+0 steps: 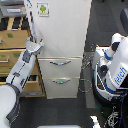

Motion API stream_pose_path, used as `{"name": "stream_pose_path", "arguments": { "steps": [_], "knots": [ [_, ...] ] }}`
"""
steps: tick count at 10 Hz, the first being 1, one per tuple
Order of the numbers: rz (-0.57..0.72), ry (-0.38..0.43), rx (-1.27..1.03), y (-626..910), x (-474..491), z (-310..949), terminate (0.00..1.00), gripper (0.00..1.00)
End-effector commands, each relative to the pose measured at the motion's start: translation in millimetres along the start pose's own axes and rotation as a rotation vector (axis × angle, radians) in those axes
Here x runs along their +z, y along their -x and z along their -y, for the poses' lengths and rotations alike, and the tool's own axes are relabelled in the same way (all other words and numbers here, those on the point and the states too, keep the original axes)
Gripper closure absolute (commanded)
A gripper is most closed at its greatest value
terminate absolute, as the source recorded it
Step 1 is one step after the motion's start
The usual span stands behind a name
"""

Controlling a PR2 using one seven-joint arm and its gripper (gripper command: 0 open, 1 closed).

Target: Opening the fridge

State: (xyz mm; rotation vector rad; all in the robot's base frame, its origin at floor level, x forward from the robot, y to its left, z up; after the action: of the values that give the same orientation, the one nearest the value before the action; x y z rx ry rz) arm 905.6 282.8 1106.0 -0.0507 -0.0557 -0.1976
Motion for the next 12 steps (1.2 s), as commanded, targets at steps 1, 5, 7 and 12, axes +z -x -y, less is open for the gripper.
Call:
{"name": "stream_pose_path", "arguments": {
  "steps": [1,5,7,12],
  "knots": [
    [-0.032,0.054,-0.007,-21.0,-36.8,8.4,0.0,1.0],
    [-0.03,0.077,-0.013,-13.8,-37.1,2.1,0.0,1.0],
    [-0.033,0.073,-0.019,-12.2,-37.8,1.5,0.0,1.0],
    [-0.036,0.081,-0.032,-11.1,-40.2,4.1,0.0,1.0]
  ]
}}
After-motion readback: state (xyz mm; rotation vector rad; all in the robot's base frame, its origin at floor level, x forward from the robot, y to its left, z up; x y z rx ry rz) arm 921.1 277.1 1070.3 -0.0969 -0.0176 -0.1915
